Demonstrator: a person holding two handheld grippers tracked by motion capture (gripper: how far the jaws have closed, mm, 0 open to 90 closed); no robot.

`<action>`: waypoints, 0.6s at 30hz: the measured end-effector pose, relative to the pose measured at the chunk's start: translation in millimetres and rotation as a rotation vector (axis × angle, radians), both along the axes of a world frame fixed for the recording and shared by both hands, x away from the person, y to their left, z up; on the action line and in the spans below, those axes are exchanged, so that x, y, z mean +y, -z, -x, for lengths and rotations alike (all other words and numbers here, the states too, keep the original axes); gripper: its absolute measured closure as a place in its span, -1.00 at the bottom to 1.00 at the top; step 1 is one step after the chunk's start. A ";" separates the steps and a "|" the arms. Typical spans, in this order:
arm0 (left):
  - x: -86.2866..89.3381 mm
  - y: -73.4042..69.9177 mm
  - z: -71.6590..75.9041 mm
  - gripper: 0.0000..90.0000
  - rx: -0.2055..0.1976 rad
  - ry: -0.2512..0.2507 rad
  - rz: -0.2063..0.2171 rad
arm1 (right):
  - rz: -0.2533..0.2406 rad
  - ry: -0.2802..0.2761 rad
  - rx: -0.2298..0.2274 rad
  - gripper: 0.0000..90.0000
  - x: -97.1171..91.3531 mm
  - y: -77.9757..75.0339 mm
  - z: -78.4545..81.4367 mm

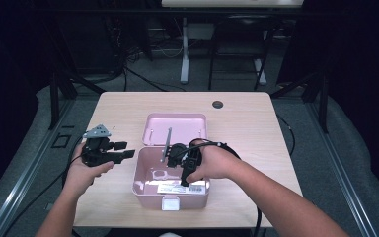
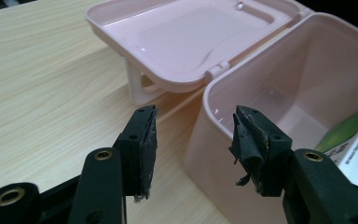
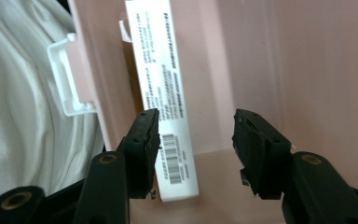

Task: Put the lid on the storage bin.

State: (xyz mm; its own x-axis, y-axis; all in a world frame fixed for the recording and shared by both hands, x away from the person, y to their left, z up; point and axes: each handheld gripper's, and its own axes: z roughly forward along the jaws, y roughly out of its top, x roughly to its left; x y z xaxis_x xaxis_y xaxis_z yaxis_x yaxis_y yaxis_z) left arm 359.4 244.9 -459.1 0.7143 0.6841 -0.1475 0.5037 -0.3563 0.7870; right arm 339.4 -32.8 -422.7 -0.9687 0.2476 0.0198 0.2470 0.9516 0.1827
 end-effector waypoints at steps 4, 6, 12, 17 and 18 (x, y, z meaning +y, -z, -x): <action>-2.4 0.6 1.0 0.09 -0.008 0.001 -0.015 | -0.062 0.041 -0.019 0.11 -11.8 -6.7 -4.3; -3.2 1.4 0.7 0.08 -0.006 0.007 -0.014 | -0.094 0.065 -0.036 0.14 -17.3 -11.3 -6.8; -5.3 1.1 1.2 0.08 -0.013 0.003 -0.031 | -0.149 0.117 -0.077 0.19 -29.5 -17.4 -13.4; -8.8 1.6 2.5 0.15 0.007 0.010 -0.012 | -0.217 0.206 -0.104 0.33 -39.1 -19.1 -19.0; -9.6 1.6 2.8 0.17 0.013 0.012 -0.016 | -0.228 0.215 -0.114 0.35 -41.2 -19.0 -20.1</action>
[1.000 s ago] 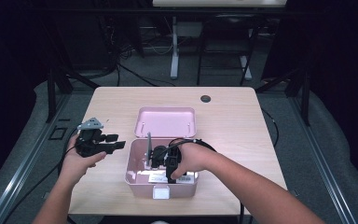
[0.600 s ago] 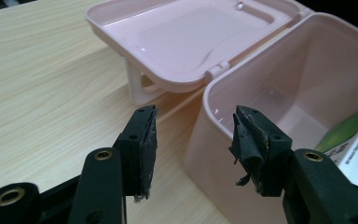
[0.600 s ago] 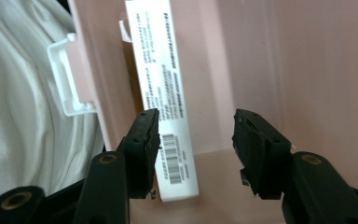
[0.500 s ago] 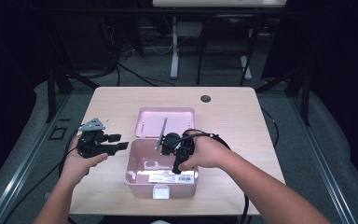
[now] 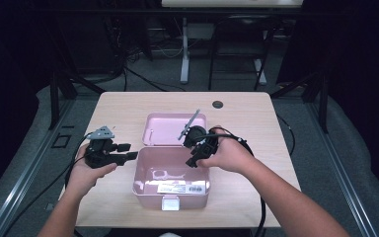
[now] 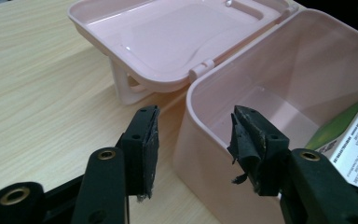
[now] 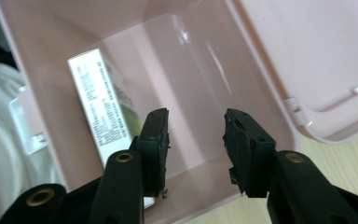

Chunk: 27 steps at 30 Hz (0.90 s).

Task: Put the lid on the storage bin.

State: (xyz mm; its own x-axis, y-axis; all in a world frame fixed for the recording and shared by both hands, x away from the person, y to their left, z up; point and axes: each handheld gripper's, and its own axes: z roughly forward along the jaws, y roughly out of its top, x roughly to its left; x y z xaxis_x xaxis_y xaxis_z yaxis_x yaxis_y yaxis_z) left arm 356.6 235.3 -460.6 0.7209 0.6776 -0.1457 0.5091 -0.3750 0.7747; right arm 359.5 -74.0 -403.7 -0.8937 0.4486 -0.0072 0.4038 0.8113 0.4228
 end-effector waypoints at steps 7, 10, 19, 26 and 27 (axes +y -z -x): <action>-1.5 1.3 0.6 0.25 0.027 -0.014 0.025 | -0.039 0.090 -0.030 0.35 -16.7 2.6 -10.1; -1.8 2.8 0.5 0.28 0.031 -0.024 0.027 | -0.059 0.135 -0.045 0.35 -24.5 5.3 -15.5; -5.4 5.1 0.9 0.38 0.054 -0.011 0.033 | -0.097 0.231 -0.055 0.47 -36.2 10.4 -29.2; -8.2 6.6 1.3 0.44 0.057 0.000 0.030 | -0.119 0.290 -0.058 0.46 -40.6 12.2 -39.2; -8.3 6.8 1.2 0.44 0.063 0.003 0.027 | -0.122 0.305 -0.063 0.47 -42.0 12.6 -42.1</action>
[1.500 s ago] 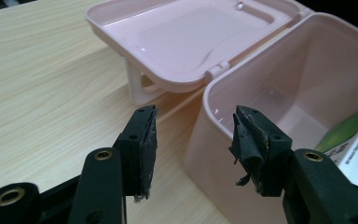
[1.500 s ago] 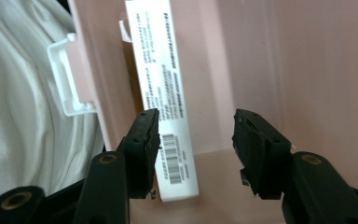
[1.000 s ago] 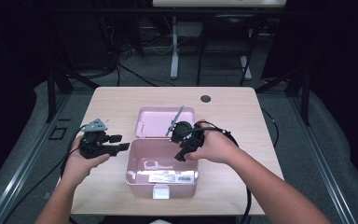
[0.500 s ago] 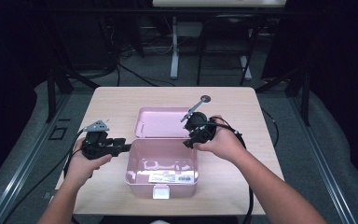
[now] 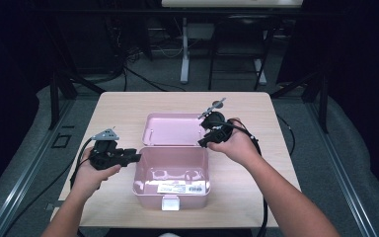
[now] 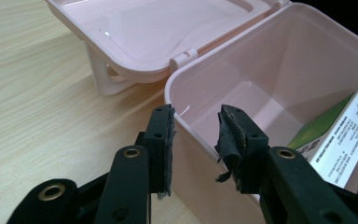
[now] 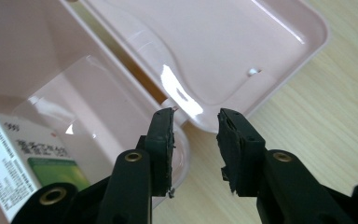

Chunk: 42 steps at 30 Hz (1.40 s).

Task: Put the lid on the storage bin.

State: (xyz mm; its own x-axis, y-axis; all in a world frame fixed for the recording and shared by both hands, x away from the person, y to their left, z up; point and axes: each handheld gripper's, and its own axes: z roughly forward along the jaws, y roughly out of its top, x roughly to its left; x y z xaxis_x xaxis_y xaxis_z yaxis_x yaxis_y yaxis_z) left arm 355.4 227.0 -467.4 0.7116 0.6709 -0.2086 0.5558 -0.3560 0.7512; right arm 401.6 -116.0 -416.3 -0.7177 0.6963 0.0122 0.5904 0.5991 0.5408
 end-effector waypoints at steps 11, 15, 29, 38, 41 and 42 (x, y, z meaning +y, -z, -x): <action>-0.4 3.1 -1.4 0.55 0.005 -0.001 0.006 | -0.014 0.081 -0.010 0.49 -4.4 7.5 -16.7; -1.2 2.6 -0.7 0.58 0.002 0.006 -0.002 | -0.013 0.110 0.005 0.48 -4.9 11.3 -24.2; -0.3 2.3 -0.2 0.65 0.008 0.007 0.009 | -0.047 0.220 0.028 0.35 -9.8 27.7 -50.6; -0.8 2.5 0.1 0.65 0.002 0.003 0.006 | -0.065 0.279 0.034 0.35 -8.2 33.3 -60.5; -0.6 2.5 0.2 0.65 0.003 0.004 0.005 | -0.073 0.290 0.037 0.34 -8.3 35.7 -64.1; -0.6 2.5 0.2 0.65 0.002 0.005 0.005 | -0.075 0.300 0.041 0.34 -8.1 36.9 -66.0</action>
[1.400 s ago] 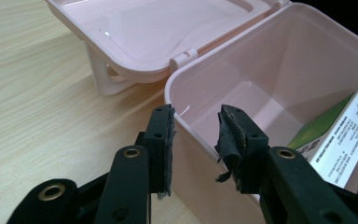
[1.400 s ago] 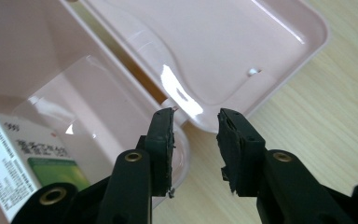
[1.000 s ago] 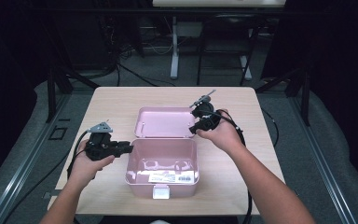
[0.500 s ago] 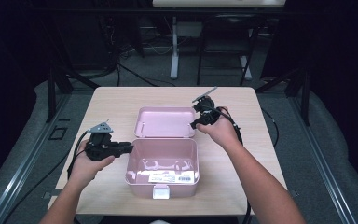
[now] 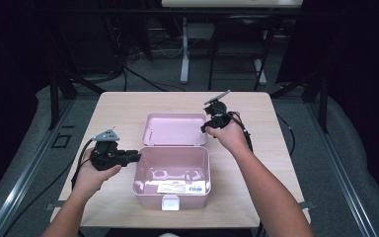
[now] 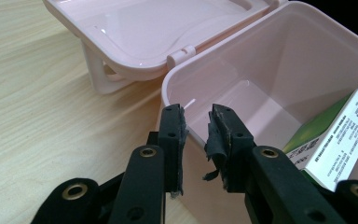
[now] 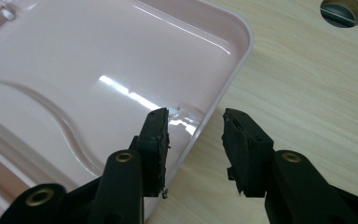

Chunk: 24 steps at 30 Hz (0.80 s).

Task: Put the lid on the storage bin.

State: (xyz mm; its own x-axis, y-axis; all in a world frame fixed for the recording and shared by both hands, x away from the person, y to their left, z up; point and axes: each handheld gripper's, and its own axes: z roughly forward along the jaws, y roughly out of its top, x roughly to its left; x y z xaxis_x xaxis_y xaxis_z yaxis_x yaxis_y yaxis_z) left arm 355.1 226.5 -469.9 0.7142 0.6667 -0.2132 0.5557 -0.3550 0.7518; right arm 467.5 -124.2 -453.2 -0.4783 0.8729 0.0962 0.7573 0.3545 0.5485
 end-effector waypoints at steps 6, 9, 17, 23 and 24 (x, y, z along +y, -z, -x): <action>0.3 0.1 -0.2 0.65 0.001 0.001 0.002 | -0.019 0.035 0.007 0.34 0.8 3.2 -6.5; 0.6 0.1 -0.5 0.65 0.000 0.004 0.000 | -0.024 0.052 0.018 0.36 1.7 6.2 -10.2; 0.2 0.1 -0.1 0.65 0.000 0.001 0.001 | -0.047 0.106 0.044 0.43 3.3 12.8 -19.1; -0.1 0.0 -0.2 0.65 -0.002 0.002 0.000 | -0.075 0.150 0.035 0.46 3.2 17.7 -29.6; -0.1 0.0 -0.2 0.65 -0.001 0.003 0.001 | -0.078 0.158 0.038 0.46 3.9 19.4 -31.1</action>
